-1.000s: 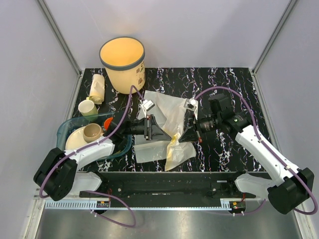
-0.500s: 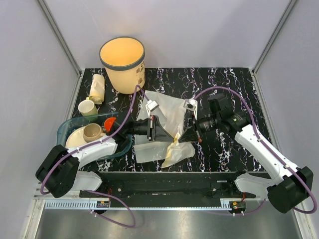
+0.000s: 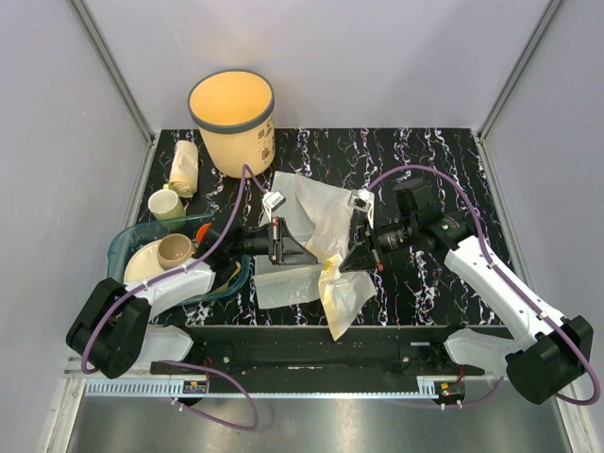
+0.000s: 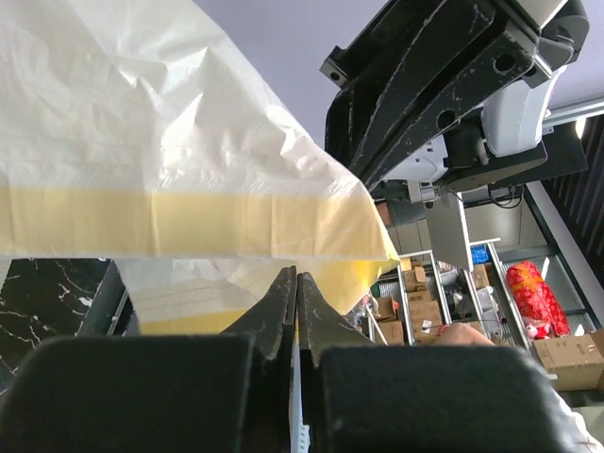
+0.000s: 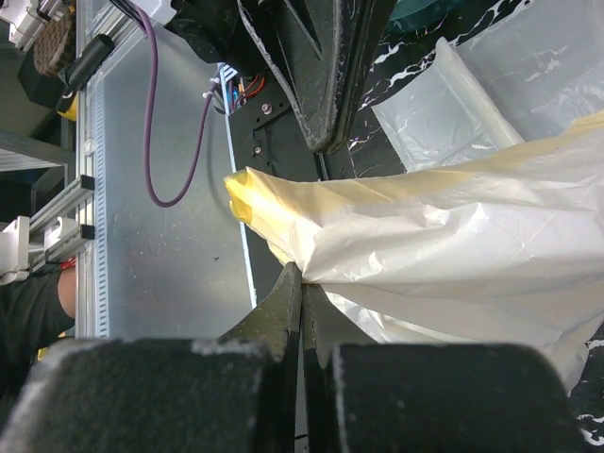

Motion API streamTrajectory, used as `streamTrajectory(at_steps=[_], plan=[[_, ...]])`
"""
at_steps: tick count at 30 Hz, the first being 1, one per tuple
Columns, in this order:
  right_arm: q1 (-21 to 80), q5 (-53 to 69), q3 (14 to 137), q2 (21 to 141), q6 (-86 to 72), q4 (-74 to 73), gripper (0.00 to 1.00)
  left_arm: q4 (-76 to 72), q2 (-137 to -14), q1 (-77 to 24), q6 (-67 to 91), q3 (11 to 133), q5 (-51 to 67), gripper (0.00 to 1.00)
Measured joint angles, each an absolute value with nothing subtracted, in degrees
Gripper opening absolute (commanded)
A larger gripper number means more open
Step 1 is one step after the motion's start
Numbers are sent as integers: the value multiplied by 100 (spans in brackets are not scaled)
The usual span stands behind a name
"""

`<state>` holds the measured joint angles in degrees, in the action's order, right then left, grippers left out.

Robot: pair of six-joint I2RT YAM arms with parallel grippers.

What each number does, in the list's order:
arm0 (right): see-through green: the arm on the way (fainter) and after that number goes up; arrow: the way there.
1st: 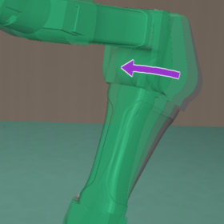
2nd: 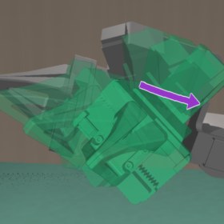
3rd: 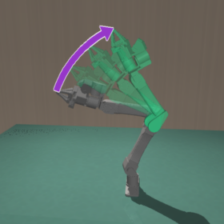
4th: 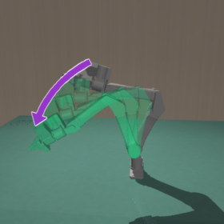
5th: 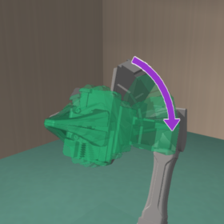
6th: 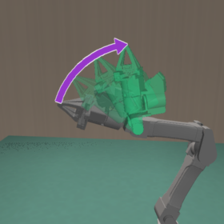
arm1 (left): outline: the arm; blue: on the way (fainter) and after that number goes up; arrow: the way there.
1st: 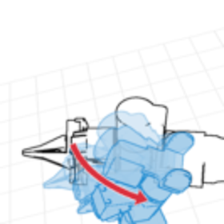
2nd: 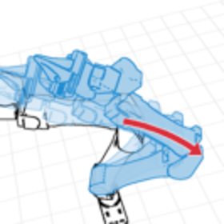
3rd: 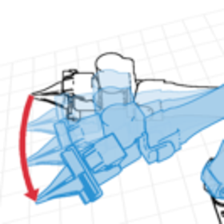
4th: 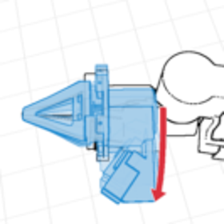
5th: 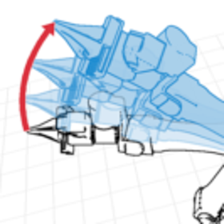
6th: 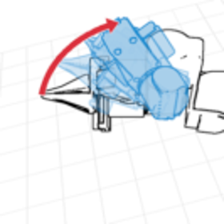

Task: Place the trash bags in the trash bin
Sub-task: Unfold the trash bag at the center of the board.

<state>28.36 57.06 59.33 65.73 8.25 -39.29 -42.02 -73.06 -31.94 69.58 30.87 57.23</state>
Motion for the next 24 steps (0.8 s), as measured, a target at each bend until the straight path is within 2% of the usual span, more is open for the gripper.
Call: streamTrajectory(at_steps=[6, 7, 8, 13, 18, 24], plan=[[2823, 5706, 5918, 6565, 904, -4045, 0, -4038, -7306, -3175, 6875, 3059, 5723, 1], [2816, 5706, 5918, 6560, 913, -4062, 0, -4106, -7312, -3175, 6901, 3048, 5741, 17], [2814, 5706, 5918, 6560, 919, -4064, 0, -4241, -7321, -3177, 6980, 3035, 5760, 22], [2808, 5710, 5918, 6560, 921, -4066, 0, -5137, -7334, -3341, 7406, 2995, 5881, 32], [2808, 5712, 5918, 6563, 921, -4069, 0, -5384, -7334, -3540, 7511, 2995, 5959, 41], [2808, 5714, 5918, 6565, 919, -4066, 0, -5271, -7334, -3610, 7419, 2998, 5955, 38]])
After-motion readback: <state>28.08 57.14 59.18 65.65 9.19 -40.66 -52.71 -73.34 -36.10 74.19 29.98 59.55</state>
